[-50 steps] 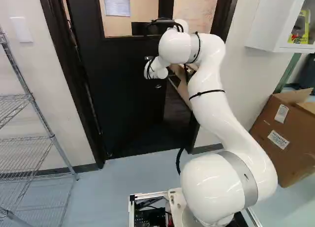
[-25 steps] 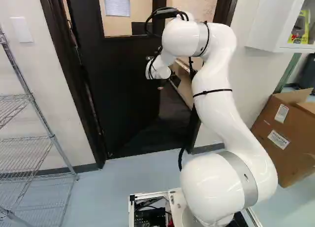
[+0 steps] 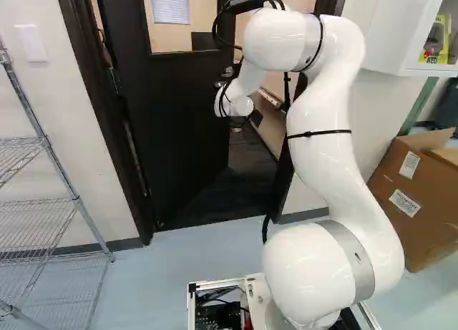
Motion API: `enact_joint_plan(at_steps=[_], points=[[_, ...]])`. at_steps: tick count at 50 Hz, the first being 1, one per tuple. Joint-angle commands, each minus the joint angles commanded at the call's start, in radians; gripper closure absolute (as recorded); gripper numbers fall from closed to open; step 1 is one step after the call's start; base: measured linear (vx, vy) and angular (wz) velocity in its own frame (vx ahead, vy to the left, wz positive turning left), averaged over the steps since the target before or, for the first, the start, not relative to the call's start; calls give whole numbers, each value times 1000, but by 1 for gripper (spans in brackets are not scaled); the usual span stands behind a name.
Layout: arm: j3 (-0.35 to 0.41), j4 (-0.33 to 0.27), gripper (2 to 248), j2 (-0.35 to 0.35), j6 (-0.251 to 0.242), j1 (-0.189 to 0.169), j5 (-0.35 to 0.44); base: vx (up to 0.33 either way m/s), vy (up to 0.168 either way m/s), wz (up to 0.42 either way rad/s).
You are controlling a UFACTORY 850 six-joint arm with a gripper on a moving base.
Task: Open the door and move inside
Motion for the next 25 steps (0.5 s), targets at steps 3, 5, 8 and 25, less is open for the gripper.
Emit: enact_joint_plan(at_steps=[3,5,8,25], points=[[19,0,3,14,0,-1,13,0,0,0],[31,0,3,23,0,-2,21,0,0,0],[49,0,3,37,0,-2,34,0,0,0],[152,0,3,116,0,-8,80,0,0,0]])
